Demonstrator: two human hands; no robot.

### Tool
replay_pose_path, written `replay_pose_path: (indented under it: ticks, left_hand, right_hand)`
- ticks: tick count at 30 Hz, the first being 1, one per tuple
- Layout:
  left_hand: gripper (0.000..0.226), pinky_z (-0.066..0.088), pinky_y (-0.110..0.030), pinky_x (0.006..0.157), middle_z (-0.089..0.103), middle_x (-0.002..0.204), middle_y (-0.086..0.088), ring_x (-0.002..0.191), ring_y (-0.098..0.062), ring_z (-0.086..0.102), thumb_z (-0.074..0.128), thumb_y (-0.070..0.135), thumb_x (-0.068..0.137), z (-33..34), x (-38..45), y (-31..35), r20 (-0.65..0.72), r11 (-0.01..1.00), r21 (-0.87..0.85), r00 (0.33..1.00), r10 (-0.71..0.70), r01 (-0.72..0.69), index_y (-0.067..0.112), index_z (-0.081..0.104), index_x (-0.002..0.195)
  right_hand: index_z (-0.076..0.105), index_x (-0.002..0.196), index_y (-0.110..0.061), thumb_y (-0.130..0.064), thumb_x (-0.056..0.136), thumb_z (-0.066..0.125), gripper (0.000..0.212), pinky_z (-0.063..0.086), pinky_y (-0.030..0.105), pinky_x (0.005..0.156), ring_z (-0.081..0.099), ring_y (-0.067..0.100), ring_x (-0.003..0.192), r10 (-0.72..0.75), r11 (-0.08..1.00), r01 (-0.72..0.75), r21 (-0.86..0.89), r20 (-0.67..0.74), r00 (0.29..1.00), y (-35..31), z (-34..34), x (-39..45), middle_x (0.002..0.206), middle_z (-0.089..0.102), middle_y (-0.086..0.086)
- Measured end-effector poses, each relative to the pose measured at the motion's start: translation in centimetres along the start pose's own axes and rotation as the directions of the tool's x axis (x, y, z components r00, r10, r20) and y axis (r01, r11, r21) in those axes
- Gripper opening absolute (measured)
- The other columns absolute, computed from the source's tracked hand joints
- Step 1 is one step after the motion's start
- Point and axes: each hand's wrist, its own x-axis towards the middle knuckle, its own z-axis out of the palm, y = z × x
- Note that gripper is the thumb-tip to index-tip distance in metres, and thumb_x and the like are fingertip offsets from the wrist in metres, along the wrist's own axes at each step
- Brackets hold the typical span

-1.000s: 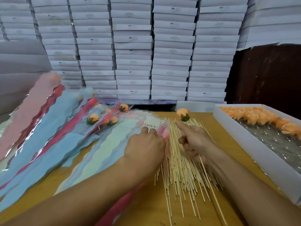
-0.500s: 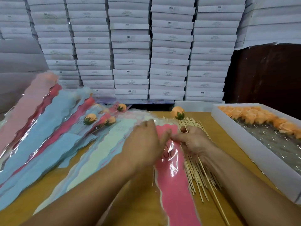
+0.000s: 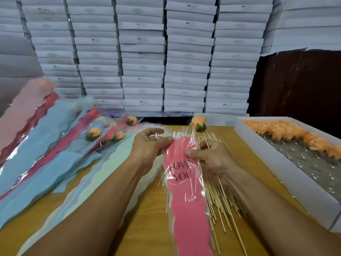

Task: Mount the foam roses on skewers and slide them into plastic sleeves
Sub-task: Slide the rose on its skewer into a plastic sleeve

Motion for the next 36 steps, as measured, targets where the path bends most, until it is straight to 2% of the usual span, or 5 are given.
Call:
replay_pose_path:
  ticks: [6,13,25,32,36]
  left_hand:
    - [0.028,0.058,-0.043,0.083,0.074,0.086,-0.018,0.078,-0.03,0.071,0.062,0.006,0.097,-0.8,-0.6,-0.5,0.181,0.955,0.193,0.965,0.189,-0.223,0.023,0.058,0.118]
    - [0.028,0.06,-0.035,0.077,0.067,0.077,-0.011,0.072,-0.023,0.068,0.042,0.01,0.106,-1.3,-0.8,-0.9,0.339,0.911,0.289,0.921,0.191,-0.295,0.027,0.053,0.126]
    - [0.02,0.049,-0.018,0.056,0.061,0.072,-0.003,0.052,-0.005,0.055,0.04,0.004,0.105,-1.8,-0.2,-1.3,0.186,0.932,0.312,0.974,0.129,-0.182,0.011,0.058,0.11]
    - [0.027,0.059,-0.042,0.072,0.072,0.079,-0.015,0.069,-0.026,0.069,0.07,0.007,0.091,-2.2,0.0,-1.1,0.132,0.984,0.162,0.99,0.052,-0.073,0.011,0.06,0.116]
    - [0.039,0.042,-0.025,0.05,0.065,0.064,-0.002,0.05,-0.012,0.056,0.087,0.039,0.073,-2.2,1.7,-0.7,-0.102,0.852,0.502,0.969,0.227,-0.147,0.011,0.061,0.084]
  right_hand:
    - [0.052,0.096,-0.011,-0.007,0.048,0.093,0.062,0.062,0.045,0.078,0.077,0.035,0.081,0.025,1.0,-0.025,0.017,-0.011,1.0,0.2,0.3,0.1,0.096,0.075,0.022]
    - [0.048,0.104,-0.009,0.0,0.07,0.088,0.053,0.037,0.018,0.032,0.052,0.007,0.035,0.071,0.997,-0.072,-0.025,-0.036,0.997,-0.3,0.4,-0.5,0.084,0.075,0.022]
    - [0.074,0.095,-0.011,-0.05,0.056,0.085,0.056,0.028,0.016,0.03,0.037,0.008,0.031,0.089,0.983,-0.088,-0.161,-0.006,0.996,0.1,0.8,-0.7,0.049,0.056,0.0]
    - [0.072,0.098,-0.005,-0.019,0.081,0.082,0.024,0.028,0.016,0.03,0.039,0.005,0.031,0.096,0.974,-0.091,-0.21,0.012,0.995,0.1,0.7,-0.8,0.059,0.068,0.002]
    - [0.068,0.094,-0.002,-0.013,0.093,0.071,0.011,0.03,0.018,0.031,0.042,0.006,0.032,0.101,0.953,-0.106,-0.284,-0.03,0.994,0.4,0.6,-0.5,0.053,0.064,0.001]
